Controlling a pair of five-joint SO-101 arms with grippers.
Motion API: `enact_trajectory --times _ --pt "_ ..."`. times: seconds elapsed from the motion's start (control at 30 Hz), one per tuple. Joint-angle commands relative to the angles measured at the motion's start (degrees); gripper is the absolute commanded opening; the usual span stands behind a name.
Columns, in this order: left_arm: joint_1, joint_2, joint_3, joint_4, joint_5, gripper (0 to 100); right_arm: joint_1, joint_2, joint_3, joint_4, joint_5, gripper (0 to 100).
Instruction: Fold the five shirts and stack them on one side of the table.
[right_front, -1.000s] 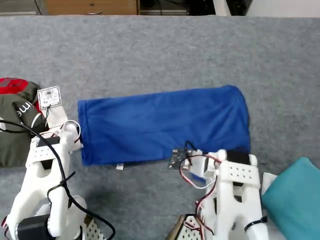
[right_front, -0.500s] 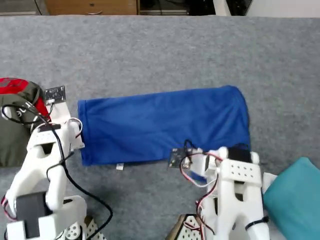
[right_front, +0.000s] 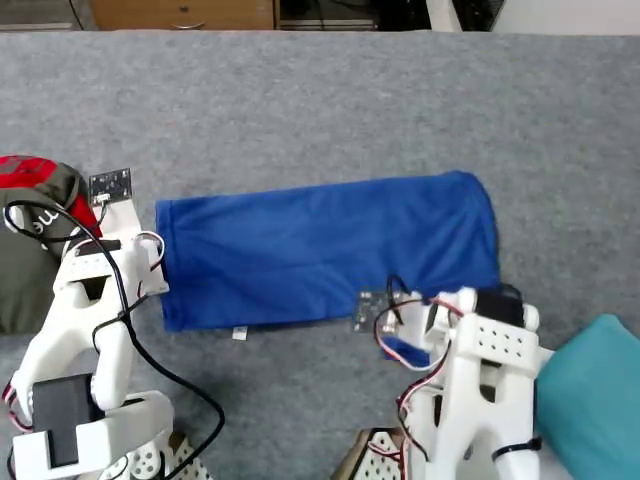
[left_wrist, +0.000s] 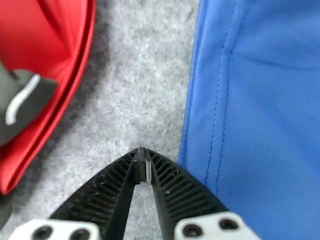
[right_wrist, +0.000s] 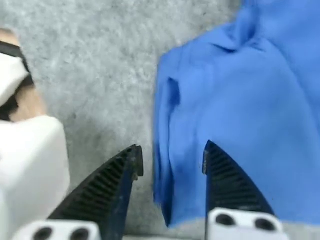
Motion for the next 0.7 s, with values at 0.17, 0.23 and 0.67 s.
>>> enact_trajectory --times 0.17,0.23,0.67 --pt "-0.09 0.13 -2.11 0.18 -0.44 2 1.63 -0.04 9.19 -13.80 0.97 25.7" --pt "-0.09 0.13 -2.11 0.18 -0.44 2 1.63 -0.04 9.19 -13.98 0.97 25.7" --pt "-0.18 0.13 -2.02 0.26 -0.62 2 1.63 -0.13 9.10 -13.98 0.70 8.0"
